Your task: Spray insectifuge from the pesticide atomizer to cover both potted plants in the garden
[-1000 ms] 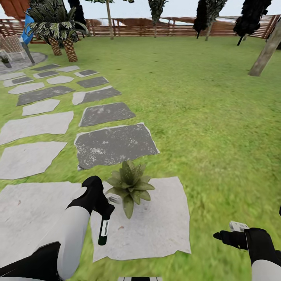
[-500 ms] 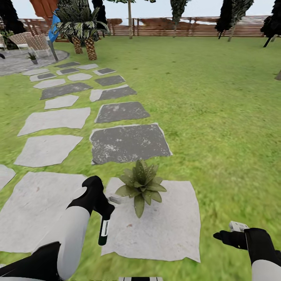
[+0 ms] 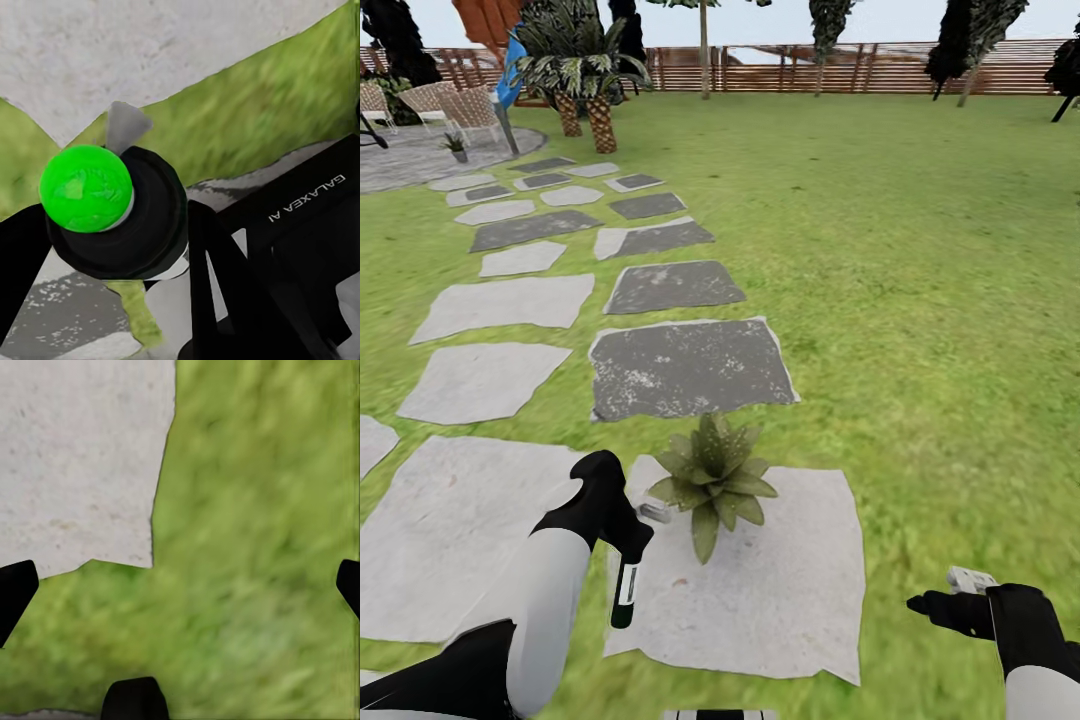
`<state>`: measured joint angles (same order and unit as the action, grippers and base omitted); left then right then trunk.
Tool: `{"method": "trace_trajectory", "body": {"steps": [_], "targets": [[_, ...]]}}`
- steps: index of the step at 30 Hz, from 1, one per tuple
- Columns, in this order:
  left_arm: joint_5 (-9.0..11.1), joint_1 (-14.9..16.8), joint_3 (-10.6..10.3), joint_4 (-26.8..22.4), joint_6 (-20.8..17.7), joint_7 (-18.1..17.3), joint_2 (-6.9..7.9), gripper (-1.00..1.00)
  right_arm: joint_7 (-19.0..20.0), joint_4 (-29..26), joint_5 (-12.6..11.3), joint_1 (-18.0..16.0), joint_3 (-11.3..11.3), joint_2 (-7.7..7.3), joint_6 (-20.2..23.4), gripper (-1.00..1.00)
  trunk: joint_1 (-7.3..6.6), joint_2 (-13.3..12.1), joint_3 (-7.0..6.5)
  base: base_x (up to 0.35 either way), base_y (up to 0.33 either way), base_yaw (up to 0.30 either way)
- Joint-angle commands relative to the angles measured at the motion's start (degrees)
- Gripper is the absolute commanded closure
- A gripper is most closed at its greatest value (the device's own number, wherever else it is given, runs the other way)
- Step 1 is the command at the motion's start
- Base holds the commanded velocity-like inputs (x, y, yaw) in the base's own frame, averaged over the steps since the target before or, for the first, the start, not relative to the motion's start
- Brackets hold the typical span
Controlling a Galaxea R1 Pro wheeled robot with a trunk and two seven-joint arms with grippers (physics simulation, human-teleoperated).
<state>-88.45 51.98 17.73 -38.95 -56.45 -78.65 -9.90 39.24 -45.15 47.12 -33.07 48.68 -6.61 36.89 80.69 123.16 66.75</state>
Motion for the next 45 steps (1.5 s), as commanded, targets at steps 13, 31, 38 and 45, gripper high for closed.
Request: {"method": "trace_trajectory", "body": {"steps": [13,31,38,45], "targets": [[-0.7,0.1,0.4,-0.1,-0.6,-0.6,-0.09,1.00,0.6,-0.1,0.6,-0.1,0.2,0.02,-0.1,-1.00,0.00,0.0,0.08,0.005,-0.154,0.053],[-0.7,0.1,0.5,-0.1,-0.7,-0.6,-0.09,1.00,0.6,-0.1,0.6,-0.1,0.2,0.02,-0.1,-1.00,0.00,0.0,0.08,0.082,-0.236,0.190],[-0.7,0.1,0.5,-0.1,-0.7,-0.6,-0.09,1.00,0.6,-0.1,0.6,-0.1,0.2,0.02,-0.1,-1.00,0.00,0.0,0.08,0.011,-0.116,0.040],[-0.7,0.1,0.4,-0.1,-0.7,-0.6,-0.09,1.00,0.6,-0.1,0.6,-0.1,0.2,0.02,-0.1,-1.00,0.00,0.0,0.08,0.000,-0.002,0.232]]}}
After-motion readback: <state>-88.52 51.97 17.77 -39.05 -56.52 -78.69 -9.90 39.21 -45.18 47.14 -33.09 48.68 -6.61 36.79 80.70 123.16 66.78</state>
